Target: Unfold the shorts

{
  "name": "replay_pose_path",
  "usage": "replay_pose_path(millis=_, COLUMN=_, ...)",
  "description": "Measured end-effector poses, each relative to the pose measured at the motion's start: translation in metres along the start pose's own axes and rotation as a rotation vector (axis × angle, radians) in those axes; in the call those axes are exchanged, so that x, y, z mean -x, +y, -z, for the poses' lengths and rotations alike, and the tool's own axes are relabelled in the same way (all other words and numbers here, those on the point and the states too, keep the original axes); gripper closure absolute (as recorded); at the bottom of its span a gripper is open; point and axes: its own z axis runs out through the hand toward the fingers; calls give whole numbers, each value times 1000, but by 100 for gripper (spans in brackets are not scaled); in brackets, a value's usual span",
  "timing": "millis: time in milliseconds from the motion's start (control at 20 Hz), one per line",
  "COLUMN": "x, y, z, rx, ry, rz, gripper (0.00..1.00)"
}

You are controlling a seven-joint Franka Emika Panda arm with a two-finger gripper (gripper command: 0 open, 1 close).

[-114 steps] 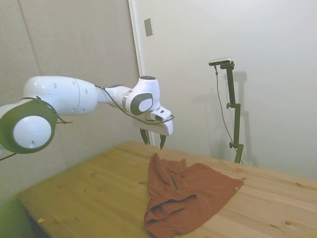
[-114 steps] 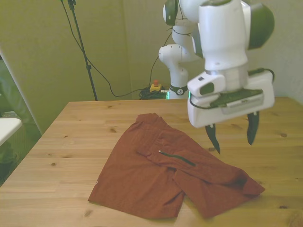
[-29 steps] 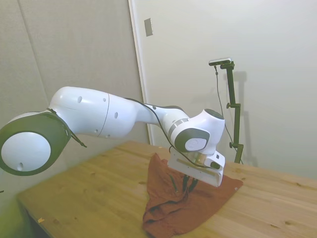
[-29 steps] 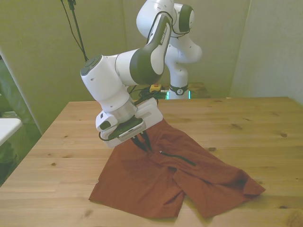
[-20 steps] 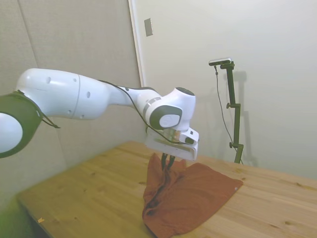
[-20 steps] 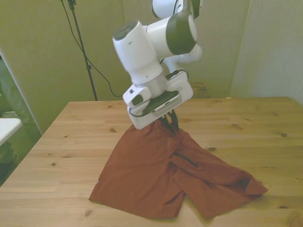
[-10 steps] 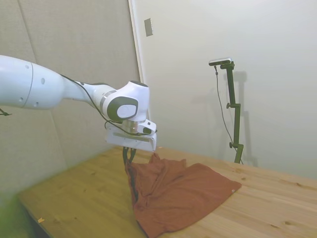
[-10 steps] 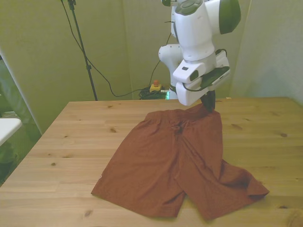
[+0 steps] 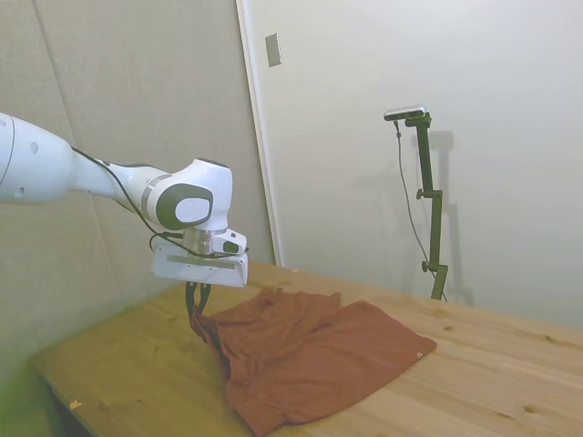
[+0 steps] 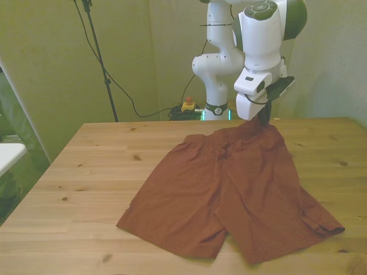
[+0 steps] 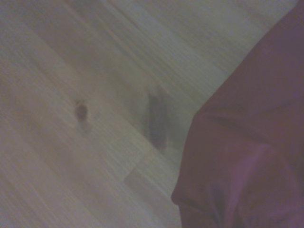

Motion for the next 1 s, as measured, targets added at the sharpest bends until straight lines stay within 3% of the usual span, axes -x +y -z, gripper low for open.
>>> replay_pose_path(millis=200, x=5, y=5, z=-15, rx=35, ry=-49, rz=4, gripper=100)
replay_pose_path(millis=250, x=4, y=6, z=-17, rx=40, ry=-56, rz=0, gripper=0)
replay_pose_path(millis=1000, x=0, y=9, z=-33, rx=74, ry=-101, rz=-32, gripper=0)
